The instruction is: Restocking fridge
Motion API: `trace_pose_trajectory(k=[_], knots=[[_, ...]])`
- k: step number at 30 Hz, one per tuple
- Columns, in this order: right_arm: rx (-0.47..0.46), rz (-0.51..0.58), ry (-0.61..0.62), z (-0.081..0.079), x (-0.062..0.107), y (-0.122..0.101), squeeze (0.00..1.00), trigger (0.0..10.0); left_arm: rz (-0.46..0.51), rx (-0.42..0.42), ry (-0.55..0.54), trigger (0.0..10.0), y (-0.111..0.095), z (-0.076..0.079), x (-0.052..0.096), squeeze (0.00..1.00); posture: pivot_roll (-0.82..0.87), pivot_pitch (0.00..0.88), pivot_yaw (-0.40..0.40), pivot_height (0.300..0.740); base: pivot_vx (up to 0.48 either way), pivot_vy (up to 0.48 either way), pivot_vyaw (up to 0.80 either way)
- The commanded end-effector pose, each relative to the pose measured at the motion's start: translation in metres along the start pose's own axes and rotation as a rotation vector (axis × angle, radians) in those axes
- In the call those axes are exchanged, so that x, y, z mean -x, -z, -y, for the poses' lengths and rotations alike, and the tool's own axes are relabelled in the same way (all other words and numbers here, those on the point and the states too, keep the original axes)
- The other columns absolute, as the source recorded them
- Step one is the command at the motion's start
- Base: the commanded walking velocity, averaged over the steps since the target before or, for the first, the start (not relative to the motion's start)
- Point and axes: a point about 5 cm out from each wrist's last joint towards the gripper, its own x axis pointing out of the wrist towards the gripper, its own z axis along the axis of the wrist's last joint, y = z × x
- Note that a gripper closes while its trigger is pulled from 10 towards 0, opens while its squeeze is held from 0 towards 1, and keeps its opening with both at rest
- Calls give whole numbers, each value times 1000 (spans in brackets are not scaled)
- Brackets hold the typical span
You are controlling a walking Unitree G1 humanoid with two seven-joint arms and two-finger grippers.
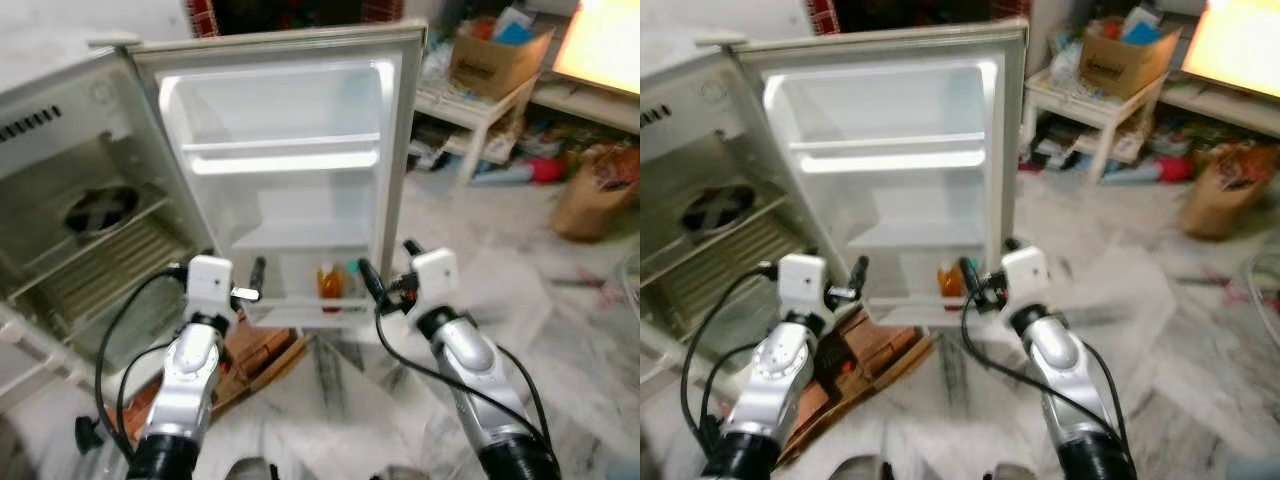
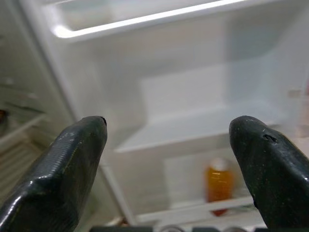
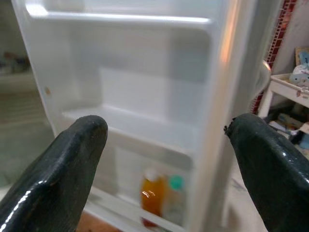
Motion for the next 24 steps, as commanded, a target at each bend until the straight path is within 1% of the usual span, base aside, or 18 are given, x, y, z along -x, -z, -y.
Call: trace_pose_trajectory(k=[1, 4, 7, 15, 19, 20, 21, 24], knots=[[6, 62, -10, -3, -7, -14, 0, 10000, 11, -24, -9, 10000, -4, -8, -3, 0, -91, 0, 71, 740, 0, -428, 587], [4, 60, -8, -2, -8, -14, 0, 10000, 12, -24, -9, 10000, -4, -8, -3, 0, -91, 0, 71, 740, 0, -428, 435], [7, 58, -10, -1, -9, -14, 0, 10000, 13, -22, -13, 10000, -3, -8, -3, 0, -91, 0, 69, 740, 0, -429, 0], [-7, 60, -18, -3, -10, -14, 0, 10000, 7, -27, -19, 10000, -2, -6, -4, 0, -91, 0, 68, 740, 300, -371, 0], [-9, 59, -17, -5, -11, -13, 0, 10000, -20, 10, -77, 10000, 1, -11, -3, 0, -90, 0, 68, 740, 310, -361, 0], [-7, 74, -31, -7, -11, -15, 0, 10000, -29, 16, -100, 10000, 2, -13, -3, 0, -90, 0, 69, 740, 375, -296, 0], [-7, 74, -31, -7, -11, -15, 0, 10000, -29, 16, -100, 10000, 2, -13, -3, 0, -90, 0, 69, 740, 375, -296, 0], [15, 104, -40, -9, -12, -19, 0, 10000, -38, 14, -134, 10000, 3, -18, -3, 0, -89, 0, 70, 740, 404, -254, 767]])
